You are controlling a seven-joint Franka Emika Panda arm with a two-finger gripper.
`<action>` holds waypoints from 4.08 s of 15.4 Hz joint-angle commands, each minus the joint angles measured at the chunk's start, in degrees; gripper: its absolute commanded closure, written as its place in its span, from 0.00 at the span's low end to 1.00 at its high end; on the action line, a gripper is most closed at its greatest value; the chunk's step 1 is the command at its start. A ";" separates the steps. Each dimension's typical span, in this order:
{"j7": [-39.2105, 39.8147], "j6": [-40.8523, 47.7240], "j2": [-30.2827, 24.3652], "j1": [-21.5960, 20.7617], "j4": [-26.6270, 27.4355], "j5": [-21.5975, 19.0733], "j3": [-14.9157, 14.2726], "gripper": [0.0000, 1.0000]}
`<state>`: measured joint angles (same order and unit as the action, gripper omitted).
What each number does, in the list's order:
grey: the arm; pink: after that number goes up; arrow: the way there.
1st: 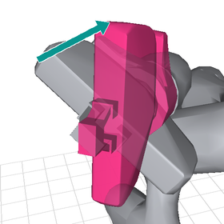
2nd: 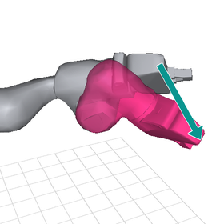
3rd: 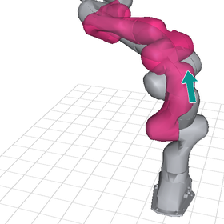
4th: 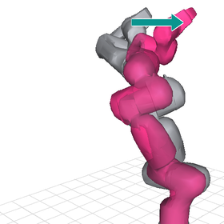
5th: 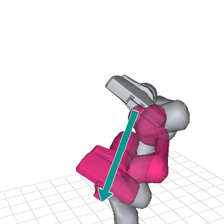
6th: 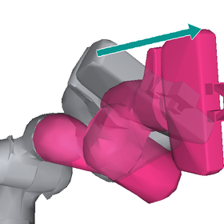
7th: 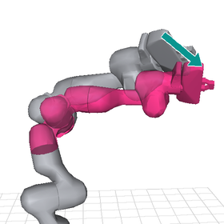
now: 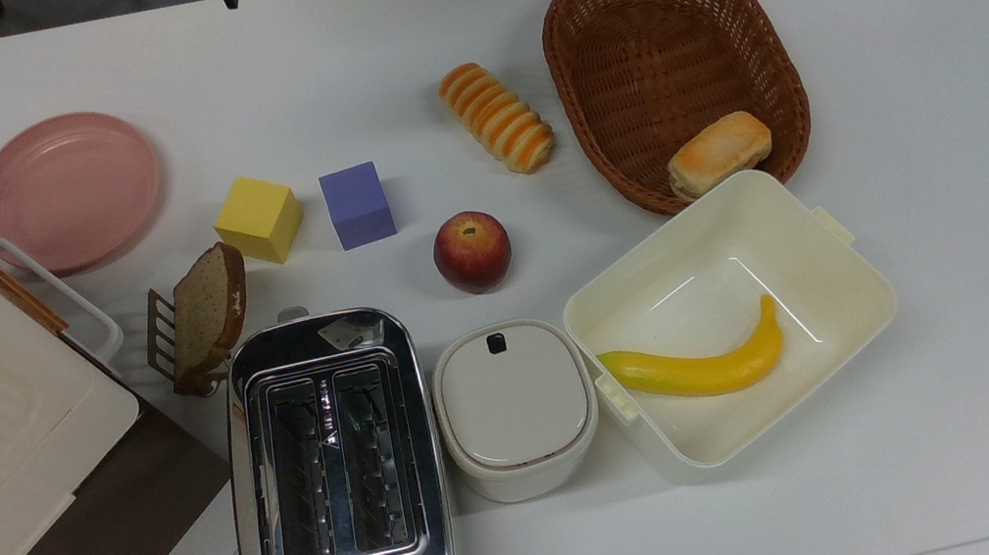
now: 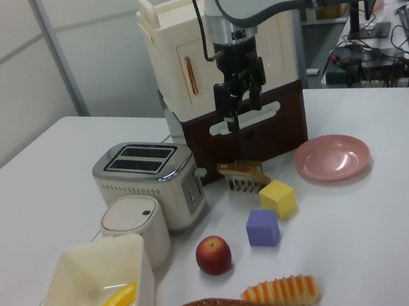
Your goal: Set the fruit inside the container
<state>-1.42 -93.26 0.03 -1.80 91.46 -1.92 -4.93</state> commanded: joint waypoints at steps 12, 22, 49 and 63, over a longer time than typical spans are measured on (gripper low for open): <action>1.69 -2.10 1.55 -0.83 6.71 0.59 -0.78 0.00; 0.81 -11.13 2.17 -1.18 10.66 0.95 -0.43 0.00; -11.49 -37.52 10.17 -3.82 20.16 10.35 7.83 0.00; -11.23 -37.78 17.73 -5.58 14.80 11.85 7.75 0.00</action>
<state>-11.74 -130.35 17.95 -7.08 106.24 8.29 3.22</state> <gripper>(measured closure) 0.000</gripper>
